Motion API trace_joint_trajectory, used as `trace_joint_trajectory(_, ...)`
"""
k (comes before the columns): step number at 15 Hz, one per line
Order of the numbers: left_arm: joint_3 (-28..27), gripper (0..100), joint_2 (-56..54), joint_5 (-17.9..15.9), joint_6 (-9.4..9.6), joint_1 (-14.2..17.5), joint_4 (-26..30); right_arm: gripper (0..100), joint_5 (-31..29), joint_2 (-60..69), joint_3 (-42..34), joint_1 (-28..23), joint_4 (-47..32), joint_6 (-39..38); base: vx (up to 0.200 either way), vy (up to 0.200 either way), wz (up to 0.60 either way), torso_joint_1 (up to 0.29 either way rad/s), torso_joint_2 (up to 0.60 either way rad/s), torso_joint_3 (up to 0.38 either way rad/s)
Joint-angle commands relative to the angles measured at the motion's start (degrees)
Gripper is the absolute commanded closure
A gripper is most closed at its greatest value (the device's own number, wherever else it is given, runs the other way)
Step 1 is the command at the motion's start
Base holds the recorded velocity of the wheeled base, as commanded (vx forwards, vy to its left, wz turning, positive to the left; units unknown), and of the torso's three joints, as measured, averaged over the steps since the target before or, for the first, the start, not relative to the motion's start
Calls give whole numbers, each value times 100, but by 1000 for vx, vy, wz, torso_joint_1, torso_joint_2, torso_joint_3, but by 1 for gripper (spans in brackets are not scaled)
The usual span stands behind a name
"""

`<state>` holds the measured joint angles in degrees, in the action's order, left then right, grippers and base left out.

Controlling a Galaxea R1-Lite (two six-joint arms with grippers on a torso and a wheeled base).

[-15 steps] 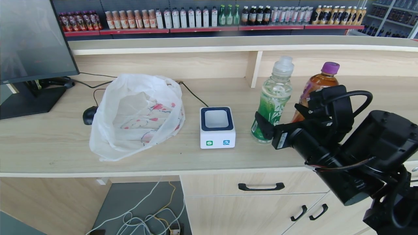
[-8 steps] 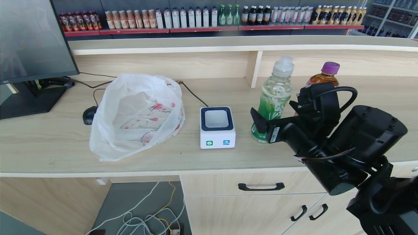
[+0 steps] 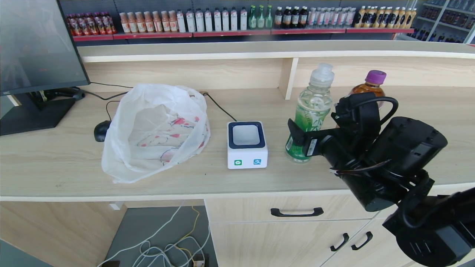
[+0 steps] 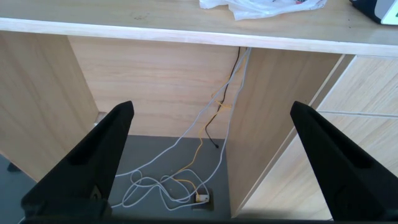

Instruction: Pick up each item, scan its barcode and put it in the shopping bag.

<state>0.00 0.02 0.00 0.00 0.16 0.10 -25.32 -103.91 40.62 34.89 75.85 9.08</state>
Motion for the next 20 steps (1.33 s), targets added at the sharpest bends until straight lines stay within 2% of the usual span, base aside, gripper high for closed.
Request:
trace_joint_trajectory(1,0,0,-2,-9,0,2,-1,0,1,-103,139,-79,18,6,0,0,0,0,0,0)
trace_joint_trajectory(15,0,0,-2,-9,0,2,-1,0,1,-762,965,-193,79,15,0,0,0,0,0,0)
trace_joint_trajectory(20,0,0,-2,0,0,2,-1,0,1,-771,992,-246,79,6,0,0,0,0,0,0)
